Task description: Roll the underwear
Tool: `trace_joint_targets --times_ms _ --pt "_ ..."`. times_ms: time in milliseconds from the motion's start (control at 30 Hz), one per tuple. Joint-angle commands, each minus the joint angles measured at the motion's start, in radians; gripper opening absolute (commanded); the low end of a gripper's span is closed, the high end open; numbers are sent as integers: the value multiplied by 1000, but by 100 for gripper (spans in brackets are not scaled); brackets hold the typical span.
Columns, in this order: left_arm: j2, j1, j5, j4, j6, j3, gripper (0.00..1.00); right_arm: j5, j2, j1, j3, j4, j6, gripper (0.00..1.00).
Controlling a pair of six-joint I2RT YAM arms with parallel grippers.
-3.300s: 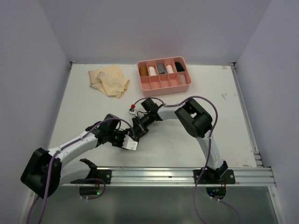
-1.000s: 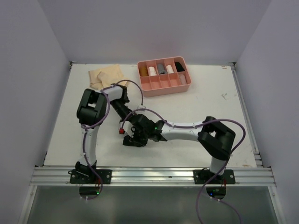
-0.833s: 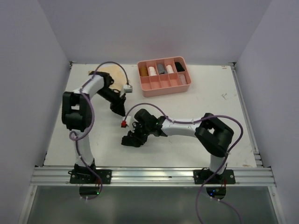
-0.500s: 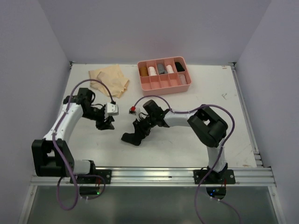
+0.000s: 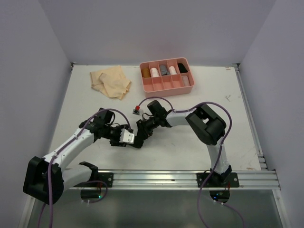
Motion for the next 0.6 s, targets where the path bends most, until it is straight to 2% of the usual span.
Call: trace_joint_targets --times_ms 0,167,267,300,367,400,433,467,500,533,567 --pt "42 -39 -66 189 -63 -19 58 104 71 8 -25 -75 -25 0" --pt "132 -116 -110 250 -94 -26 56 107 71 6 -22 -75 -26 0" --pt "204 -145 -136 248 -95 -28 47 115 62 6 -22 -77 -31 3" --pt "246 -150 -141 244 -95 -26 37 119 58 5 -22 -80 -32 8" --pt "298 -160 -158 212 -98 -14 27 130 37 3 -23 -81 -31 17" --pt "354 -162 -172 199 -108 6 21 147 26 2 -23 -84 -34 26" --pt "385 -162 -179 155 -102 20 18 159 6 -1 -22 -101 -35 31" --pt "442 -162 -192 135 -98 33 10 176 -9 -3 -22 -113 -35 36" --pt "465 -162 -196 117 -94 44 8 214 -24 -5 -22 -130 -37 51" --pt "490 -160 -201 72 -86 67 6 227 -43 -15 -31 -159 -35 53" --pt "534 -160 -201 49 -83 79 5 240 -97 -21 -45 -165 -31 63"
